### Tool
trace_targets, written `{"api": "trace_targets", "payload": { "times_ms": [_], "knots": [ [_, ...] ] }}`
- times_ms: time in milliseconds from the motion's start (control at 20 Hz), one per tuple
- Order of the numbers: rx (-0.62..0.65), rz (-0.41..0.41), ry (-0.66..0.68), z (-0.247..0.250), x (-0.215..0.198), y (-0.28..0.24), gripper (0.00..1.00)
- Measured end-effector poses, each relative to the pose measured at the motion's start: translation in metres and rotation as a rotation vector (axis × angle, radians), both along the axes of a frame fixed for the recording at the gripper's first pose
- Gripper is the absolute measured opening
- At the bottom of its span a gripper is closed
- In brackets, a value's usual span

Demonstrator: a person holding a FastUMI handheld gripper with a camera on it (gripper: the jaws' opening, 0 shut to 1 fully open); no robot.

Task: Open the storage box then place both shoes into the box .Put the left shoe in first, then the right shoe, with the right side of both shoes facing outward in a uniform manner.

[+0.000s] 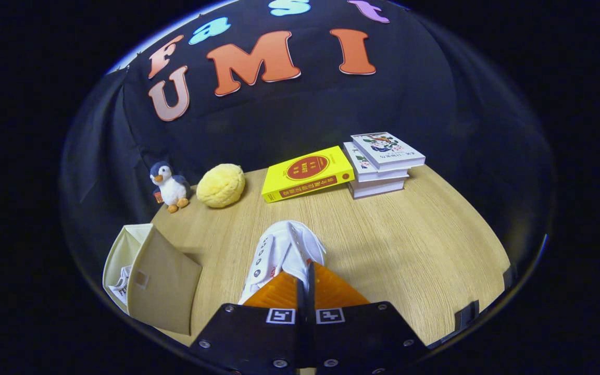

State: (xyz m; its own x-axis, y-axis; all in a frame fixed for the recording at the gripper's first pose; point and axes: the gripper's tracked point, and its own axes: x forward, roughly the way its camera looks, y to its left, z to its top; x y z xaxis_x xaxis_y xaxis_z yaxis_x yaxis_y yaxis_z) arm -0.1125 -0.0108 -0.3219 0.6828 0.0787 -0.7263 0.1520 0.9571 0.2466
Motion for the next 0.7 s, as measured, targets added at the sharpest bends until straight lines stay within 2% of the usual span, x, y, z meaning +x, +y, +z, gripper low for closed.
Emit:
{"api": "trace_targets", "payload": {
  "times_ms": [300, 700],
  "knots": [
    [0.029, 0.02, -0.083, 0.069, 0.012, 0.043, 0.0],
    [0.086, 0.093, -0.148, 0.135, 0.017, 0.14, 0.0]
  ]
}}
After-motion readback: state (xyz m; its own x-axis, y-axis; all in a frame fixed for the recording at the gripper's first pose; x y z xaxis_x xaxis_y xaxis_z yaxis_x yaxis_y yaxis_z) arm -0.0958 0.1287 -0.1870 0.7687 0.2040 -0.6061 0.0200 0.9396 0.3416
